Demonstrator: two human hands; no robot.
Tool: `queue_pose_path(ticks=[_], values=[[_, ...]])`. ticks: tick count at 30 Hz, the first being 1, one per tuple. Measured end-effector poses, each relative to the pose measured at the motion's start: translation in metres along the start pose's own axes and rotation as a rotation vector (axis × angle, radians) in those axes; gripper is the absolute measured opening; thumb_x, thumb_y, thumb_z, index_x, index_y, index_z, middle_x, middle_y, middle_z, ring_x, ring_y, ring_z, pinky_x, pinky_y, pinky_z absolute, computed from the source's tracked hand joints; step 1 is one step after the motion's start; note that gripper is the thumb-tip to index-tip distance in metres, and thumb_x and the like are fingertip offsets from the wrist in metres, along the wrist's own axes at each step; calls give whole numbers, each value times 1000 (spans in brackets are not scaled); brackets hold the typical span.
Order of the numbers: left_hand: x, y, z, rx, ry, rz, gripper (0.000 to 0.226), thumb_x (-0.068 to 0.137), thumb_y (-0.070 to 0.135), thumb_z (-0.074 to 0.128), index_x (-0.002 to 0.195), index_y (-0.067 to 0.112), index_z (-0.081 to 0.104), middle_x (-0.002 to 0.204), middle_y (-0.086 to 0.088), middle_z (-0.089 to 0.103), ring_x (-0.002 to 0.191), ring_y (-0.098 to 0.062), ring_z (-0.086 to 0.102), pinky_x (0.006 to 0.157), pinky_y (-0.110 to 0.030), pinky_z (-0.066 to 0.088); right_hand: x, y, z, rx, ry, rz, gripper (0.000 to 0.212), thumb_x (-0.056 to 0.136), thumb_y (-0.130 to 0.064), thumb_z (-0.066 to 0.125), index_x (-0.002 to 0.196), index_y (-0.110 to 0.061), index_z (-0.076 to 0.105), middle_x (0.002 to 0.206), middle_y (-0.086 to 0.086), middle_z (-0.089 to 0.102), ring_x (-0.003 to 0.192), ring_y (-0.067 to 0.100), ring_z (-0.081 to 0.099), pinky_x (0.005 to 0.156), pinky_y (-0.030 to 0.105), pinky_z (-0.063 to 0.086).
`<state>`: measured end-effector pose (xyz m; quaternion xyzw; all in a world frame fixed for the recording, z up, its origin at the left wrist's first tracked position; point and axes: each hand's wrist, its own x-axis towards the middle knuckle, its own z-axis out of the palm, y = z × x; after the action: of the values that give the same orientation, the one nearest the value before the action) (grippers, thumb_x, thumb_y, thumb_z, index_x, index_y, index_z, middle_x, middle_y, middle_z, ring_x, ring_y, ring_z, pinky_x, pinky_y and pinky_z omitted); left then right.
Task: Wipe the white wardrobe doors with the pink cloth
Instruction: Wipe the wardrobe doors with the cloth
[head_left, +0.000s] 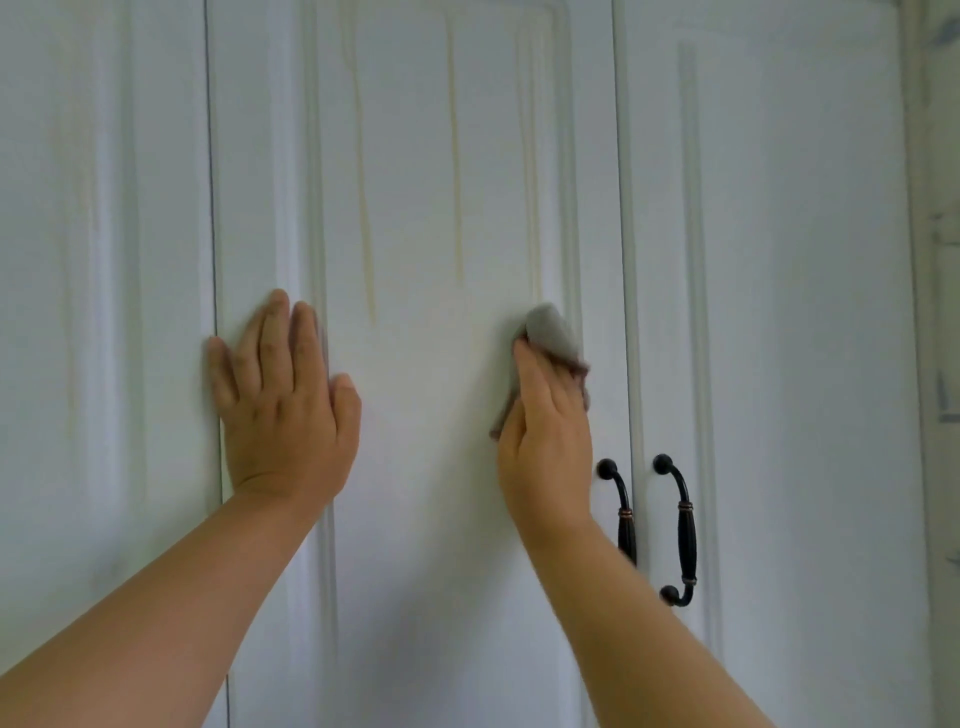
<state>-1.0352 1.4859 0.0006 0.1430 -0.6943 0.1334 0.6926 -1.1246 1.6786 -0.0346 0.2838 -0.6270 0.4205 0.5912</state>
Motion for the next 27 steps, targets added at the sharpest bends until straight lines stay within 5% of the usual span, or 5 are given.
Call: queue_pose_path(ticks=[3, 10, 20, 23, 27], values=[[1, 0, 0, 1, -1, -2, 61, 96, 28, 32, 150, 0, 35, 159, -20, 27, 144, -39, 27, 120, -59, 12, -54, 11, -14, -30, 6, -55, 59, 86, 13, 58, 142, -6, 53, 147, 7, 53, 147, 13, 32, 118, 42, 34], [2, 1, -3, -11, -9, 1, 62, 95, 28, 32, 149, -2, 35, 158, -22, 27, 142, -40, 28, 120, -58, 11, 22, 11, -13, 17, -7, -90, 55, 88, 5, 44, 142, -3, 52, 148, 11, 51, 143, 21, 32, 125, 29, 11], [12, -3, -2, -31, 48, 16, 53, 90, 31, 41, 131, 1, 53, 145, -21, 43, 119, -41, 40, 105, -57, 27, 50, 18, -21, 110, -133, -88, 58, 89, -5, 55, 146, -15, 52, 145, -14, 43, 125, 27, 57, 96, 43, 55], [34, -3, -7, -67, 81, 30, 40, 89, 31, 37, 109, 3, 57, 127, -19, 52, 104, -37, 44, 89, -50, 31, 96, 16, -20, -24, -188, -181, 73, 83, -9, 70, 151, -14, 43, 157, -11, 35, 143, 27, 36, 111, 48, 40], [65, -10, -7, -110, 139, 92, 23, 89, 22, 36, 93, 5, 52, 105, -13, 51, 91, -32, 44, 81, -45, 31, 113, 12, -7, -152, -159, -207, 68, 93, -34, 23, 157, -13, 30, 164, 2, 27, 154, 23, 16, 126, 41, 3]])
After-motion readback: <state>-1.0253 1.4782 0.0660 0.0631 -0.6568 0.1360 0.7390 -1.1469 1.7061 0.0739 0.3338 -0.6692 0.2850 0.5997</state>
